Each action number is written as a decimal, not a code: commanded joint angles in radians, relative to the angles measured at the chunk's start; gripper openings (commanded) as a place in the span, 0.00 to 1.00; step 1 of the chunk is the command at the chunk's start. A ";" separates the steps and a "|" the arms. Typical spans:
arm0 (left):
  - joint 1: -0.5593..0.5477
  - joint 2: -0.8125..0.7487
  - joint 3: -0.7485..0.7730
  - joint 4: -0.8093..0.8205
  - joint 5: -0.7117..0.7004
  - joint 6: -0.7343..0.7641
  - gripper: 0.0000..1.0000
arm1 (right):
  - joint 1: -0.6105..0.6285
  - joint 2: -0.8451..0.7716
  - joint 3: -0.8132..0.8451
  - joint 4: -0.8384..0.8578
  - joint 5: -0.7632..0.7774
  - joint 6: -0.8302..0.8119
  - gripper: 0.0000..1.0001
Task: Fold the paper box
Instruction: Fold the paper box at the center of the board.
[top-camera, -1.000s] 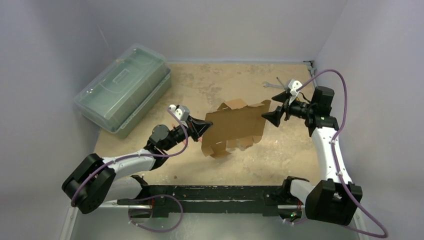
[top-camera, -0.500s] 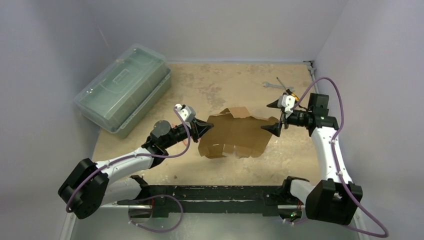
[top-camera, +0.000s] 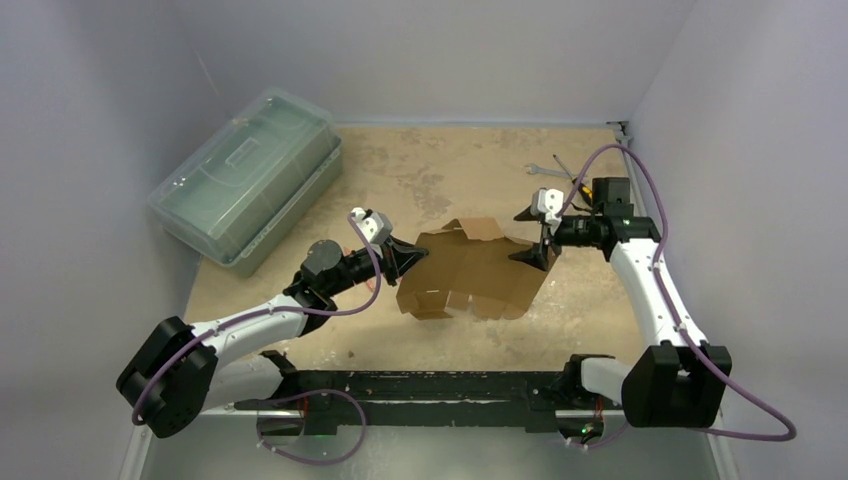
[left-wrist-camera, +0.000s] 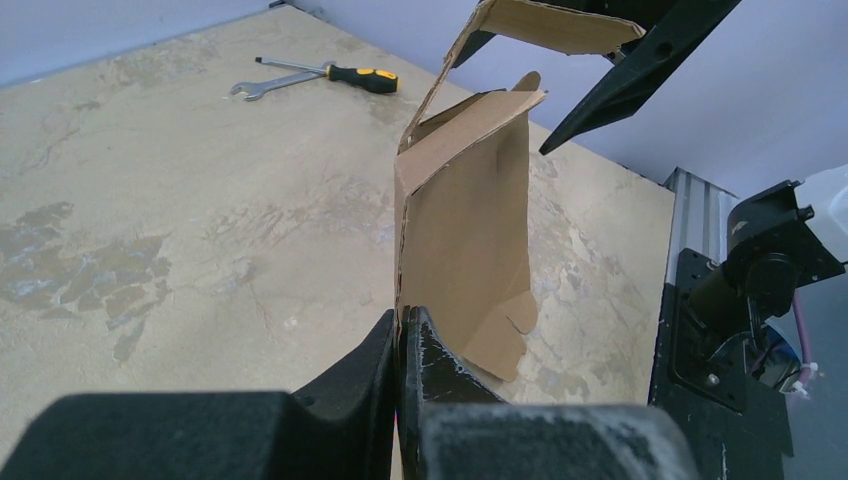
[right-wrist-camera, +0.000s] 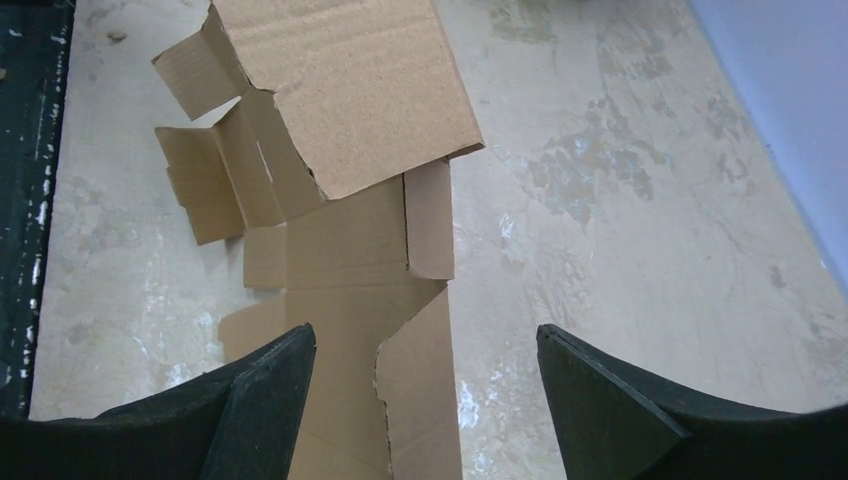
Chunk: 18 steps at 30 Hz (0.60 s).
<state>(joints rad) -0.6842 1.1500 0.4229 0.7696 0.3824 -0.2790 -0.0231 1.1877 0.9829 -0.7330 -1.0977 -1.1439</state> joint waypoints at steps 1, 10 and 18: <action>-0.005 -0.019 0.015 0.059 0.026 -0.023 0.00 | 0.015 0.005 0.034 -0.006 -0.042 0.042 0.82; -0.003 -0.027 0.003 0.102 0.050 -0.057 0.00 | 0.050 0.033 0.026 0.080 -0.091 0.171 0.70; -0.004 -0.010 -0.002 0.150 0.078 -0.089 0.00 | 0.063 0.048 0.025 0.126 -0.099 0.225 0.59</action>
<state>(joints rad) -0.6842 1.1458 0.4225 0.8280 0.4240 -0.3378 0.0326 1.2377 0.9833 -0.6556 -1.1519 -0.9691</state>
